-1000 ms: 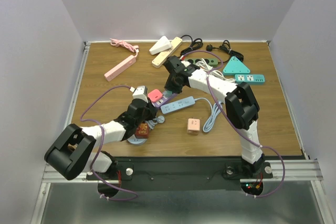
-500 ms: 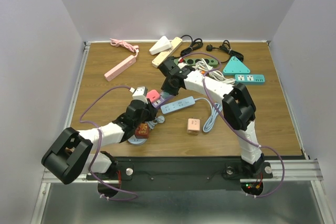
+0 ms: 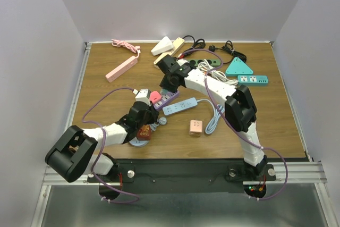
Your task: Insert the plug
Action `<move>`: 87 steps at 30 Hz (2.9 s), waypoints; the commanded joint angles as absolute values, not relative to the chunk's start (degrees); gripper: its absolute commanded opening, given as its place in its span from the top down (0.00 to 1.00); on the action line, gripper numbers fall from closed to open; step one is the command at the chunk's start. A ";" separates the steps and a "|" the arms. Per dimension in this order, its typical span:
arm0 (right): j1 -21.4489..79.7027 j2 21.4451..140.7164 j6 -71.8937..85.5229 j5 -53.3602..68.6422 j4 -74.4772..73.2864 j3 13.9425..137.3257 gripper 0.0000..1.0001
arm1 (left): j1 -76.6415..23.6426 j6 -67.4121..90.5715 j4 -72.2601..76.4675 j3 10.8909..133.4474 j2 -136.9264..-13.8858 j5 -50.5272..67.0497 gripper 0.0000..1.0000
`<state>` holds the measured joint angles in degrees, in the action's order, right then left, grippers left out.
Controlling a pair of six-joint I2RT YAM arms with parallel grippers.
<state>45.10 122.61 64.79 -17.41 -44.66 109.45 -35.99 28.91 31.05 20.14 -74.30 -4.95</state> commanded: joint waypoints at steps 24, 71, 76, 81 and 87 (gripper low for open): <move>49.48 125.51 73.64 -24.51 -48.95 108.46 0.99 | -36.30 28.04 33.75 20.30 -74.97 -4.13 0.82; 48.60 129.81 85.69 -32.43 -56.34 112.94 1.00 | -36.30 26.10 32.96 20.74 -74.09 -2.29 0.86; 47.90 129.81 86.04 -32.78 -56.34 112.76 1.00 | -36.30 26.10 32.78 20.83 -74.27 -2.20 0.86; 47.64 130.16 85.61 -32.78 -56.34 113.38 1.00 | -36.30 26.02 32.78 21.09 -74.44 -2.20 0.86; 47.55 132.36 84.20 -30.06 -56.34 115.05 1.00 | -36.30 26.02 32.61 21.18 -74.53 -2.37 0.86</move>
<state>48.27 128.38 84.84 -29.56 -53.49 113.78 -35.99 26.81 31.97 20.16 -74.94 -3.18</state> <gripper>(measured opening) 0.387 0.145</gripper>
